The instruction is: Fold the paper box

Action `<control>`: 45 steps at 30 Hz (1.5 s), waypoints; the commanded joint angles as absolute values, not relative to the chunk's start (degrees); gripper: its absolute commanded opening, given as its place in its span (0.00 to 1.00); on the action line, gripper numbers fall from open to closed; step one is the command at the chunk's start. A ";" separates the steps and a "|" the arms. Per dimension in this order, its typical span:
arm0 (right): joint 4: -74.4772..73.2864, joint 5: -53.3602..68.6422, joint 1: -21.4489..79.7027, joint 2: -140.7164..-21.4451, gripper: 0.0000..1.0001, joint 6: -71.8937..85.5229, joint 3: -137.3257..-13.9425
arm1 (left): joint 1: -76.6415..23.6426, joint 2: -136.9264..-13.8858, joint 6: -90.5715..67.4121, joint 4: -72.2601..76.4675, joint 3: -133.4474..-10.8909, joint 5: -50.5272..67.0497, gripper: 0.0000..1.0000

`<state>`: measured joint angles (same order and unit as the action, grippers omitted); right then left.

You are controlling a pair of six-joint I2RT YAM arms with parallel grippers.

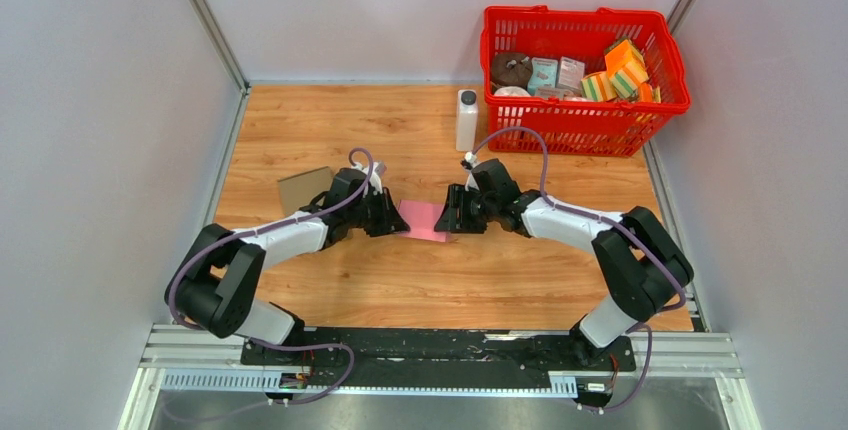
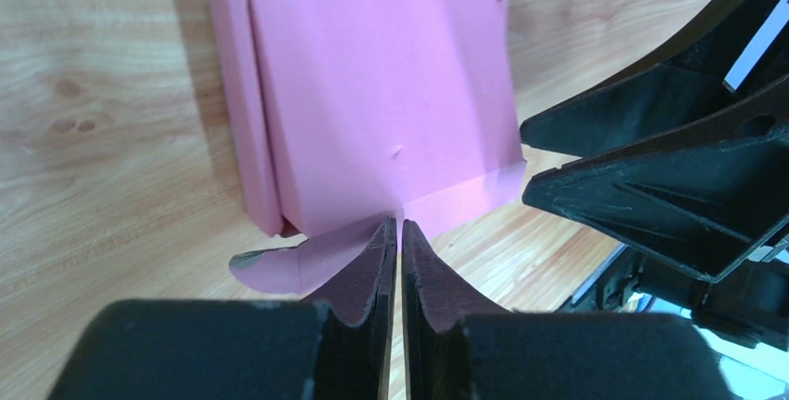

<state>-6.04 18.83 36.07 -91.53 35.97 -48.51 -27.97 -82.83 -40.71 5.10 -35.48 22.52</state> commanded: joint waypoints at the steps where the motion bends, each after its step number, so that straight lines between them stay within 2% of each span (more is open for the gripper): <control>1: -1.94 18.02 36.21 -93.69 0.50 35.07 -45.80 | -27.69 -84.55 -40.26 10.55 -33.50 22.33 0.12; 7: -2.10 17.40 36.04 -96.76 0.50 32.52 -45.88 | -27.69 -86.31 -37.71 9.67 -32.78 21.71 0.12; 11: -4.13 19.85 35.25 -91.95 0.51 31.73 -46.06 | -27.69 -83.59 -36.13 6.95 -33.92 22.32 0.15; 15: -4.39 23.20 33.32 -89.82 0.60 32.17 -47.98 | -27.69 -77.71 -34.98 2.21 -36.90 23.03 0.23; 16: -4.57 23.29 33.05 -90.69 0.60 32.25 -48.86 | -27.60 -76.74 -34.98 1.41 -37.44 22.85 0.29; 19: -4.92 24.43 32.26 -95.00 0.58 32.61 -52.99 | -27.16 -74.10 -35.42 0.35 -39.81 23.46 0.34; 23: -3.96 23.29 32.26 -97.82 0.54 32.70 -54.58 | -26.11 -73.39 -34.45 -4.56 -43.24 23.38 0.35; 28: -1.59 23.55 31.99 -101.42 0.48 33.57 -53.44 | -22.07 -77.25 -35.24 -3.17 -43.77 24.87 0.38; 30: -0.53 23.73 32.08 -101.78 0.45 34.01 -51.95 | -21.10 -80.67 -34.63 -3.25 -44.38 25.31 0.43; 31: -0.53 23.64 31.99 -102.04 0.44 34.19 -51.33 | -20.31 -82.16 -34.37 -3.25 -44.82 25.75 0.49; 34: 1.14 22.59 31.99 -103.00 0.41 34.02 -50.10 | -19.34 -87.35 -33.49 -3.17 -46.23 26.19 0.52; 41: 0.27 20.39 31.64 -102.49 0.40 32.87 -49.22 | -19.07 -89.74 -31.73 -2.72 -45.79 23.38 0.53; 44: -2.54 20.04 31.73 -100.64 0.45 31.82 -49.74 | -19.07 -89.56 -30.24 -3.69 -45.53 22.41 0.49; 45: -3.42 20.30 31.73 -100.11 0.47 31.56 -50.27 | -19.07 -89.65 -30.06 -4.39 -45.61 22.41 0.44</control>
<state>2.44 23.38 31.68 -100.53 34.04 -51.09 -19.31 -90.54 -33.08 -3.53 -44.21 23.42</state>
